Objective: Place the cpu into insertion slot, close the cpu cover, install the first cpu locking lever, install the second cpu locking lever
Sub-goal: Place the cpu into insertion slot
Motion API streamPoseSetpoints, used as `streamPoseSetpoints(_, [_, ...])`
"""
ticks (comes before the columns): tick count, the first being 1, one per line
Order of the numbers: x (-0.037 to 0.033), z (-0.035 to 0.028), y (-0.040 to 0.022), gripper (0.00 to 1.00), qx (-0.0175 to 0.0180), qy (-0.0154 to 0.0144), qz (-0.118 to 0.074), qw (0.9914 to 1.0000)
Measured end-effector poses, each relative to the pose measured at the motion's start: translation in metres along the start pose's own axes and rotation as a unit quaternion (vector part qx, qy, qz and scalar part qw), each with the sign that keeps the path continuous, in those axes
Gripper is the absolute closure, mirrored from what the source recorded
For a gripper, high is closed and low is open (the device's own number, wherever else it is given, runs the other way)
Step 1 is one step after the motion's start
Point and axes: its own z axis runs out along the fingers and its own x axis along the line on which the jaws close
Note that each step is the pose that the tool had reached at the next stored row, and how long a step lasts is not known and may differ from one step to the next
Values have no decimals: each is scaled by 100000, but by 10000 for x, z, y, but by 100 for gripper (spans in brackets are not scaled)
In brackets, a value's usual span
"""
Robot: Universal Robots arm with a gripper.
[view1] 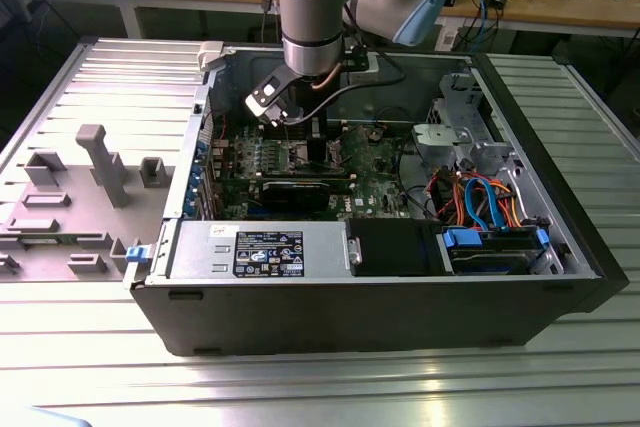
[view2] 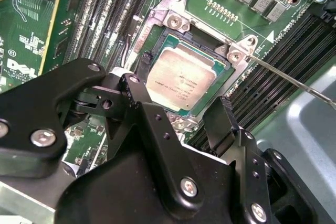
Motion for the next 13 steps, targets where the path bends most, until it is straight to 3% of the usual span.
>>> streamPoseSetpoints(6, [0, -19, 8, 32, 124, -38, -78, 100000])
streamPoseSetpoints(9, [1, -64, 13, 32, 310, -36, -78, 99999])
streamPoseSetpoints(12, [3, -119, 31, 32, 976, -31, -60, 99995])
streamPoseSetpoints(13, [4, -130, 42, 32, 1420, -25, -51, 99990])
